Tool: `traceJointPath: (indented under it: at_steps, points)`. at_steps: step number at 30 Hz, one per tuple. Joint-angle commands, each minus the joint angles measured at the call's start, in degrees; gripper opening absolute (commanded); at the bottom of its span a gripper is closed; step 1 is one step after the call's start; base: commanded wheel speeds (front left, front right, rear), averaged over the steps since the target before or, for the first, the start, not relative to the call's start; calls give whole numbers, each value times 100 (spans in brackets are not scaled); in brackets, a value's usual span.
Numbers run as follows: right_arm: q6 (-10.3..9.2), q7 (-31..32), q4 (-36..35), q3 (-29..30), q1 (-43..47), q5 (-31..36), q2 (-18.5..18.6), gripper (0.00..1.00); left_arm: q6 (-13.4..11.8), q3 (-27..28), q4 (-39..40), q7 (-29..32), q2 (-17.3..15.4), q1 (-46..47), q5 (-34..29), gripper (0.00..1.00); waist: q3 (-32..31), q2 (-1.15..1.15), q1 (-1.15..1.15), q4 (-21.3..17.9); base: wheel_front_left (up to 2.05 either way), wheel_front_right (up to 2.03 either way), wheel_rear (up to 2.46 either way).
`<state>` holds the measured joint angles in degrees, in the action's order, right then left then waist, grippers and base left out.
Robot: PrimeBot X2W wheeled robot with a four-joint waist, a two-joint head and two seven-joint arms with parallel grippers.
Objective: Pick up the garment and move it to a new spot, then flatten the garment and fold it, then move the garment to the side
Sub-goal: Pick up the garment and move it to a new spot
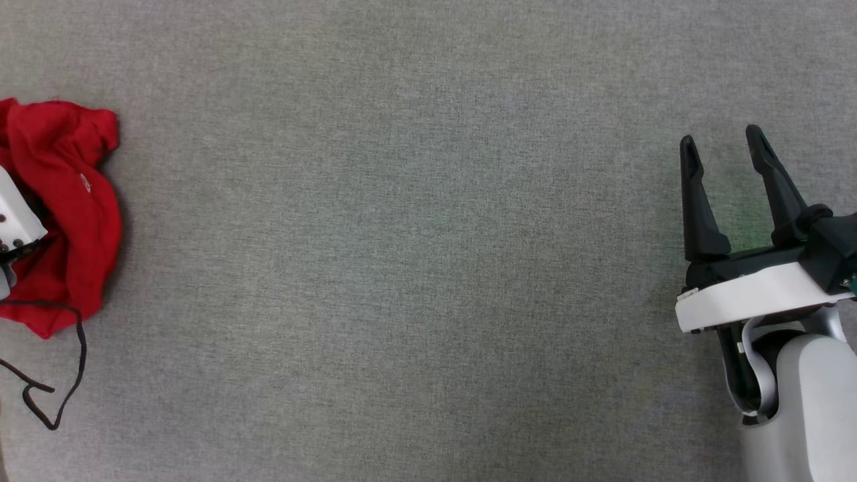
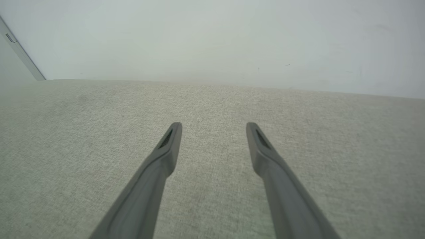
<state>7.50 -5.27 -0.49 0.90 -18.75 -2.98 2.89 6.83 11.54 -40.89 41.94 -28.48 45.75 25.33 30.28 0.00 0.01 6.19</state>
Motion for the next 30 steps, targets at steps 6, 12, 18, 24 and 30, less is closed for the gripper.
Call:
traceJointPath:
  at_steps: [6, 12, 18, 24, 30]
  points:
    - [-2, -25, 73, 9, -90, 6, -3, 100, -249, 71, -221, 324, 244, -469, 155, 0, -140, 0, -1, 56, 0, 0, 0]
    - [-2, -1, 87, 75, 53, 50, -3, 100, -309, 3, 296, -910, 125, -249, -160, 0, -428, 0, -1, 146, 0, 0, 0]
    - [-2, -15, 153, 61, 219, -50, -3, 100, -292, -193, 602, -2240, 150, -19, -511, 0, -887, 0, -1, 248, 0, 0, 0]
    - [-2, -13, 255, 45, 397, -171, -3, 100, -194, -437, 807, -3402, 233, 191, -752, 0, -1396, 0, -1, 238, 0, 0, 0]
    - [-2, -5, 402, 10, 703, -346, -3, 100, -211, -786, 1100, -4253, 564, 92, -963, 0, -2021, 0, -1, 32, 0, 0, 0]
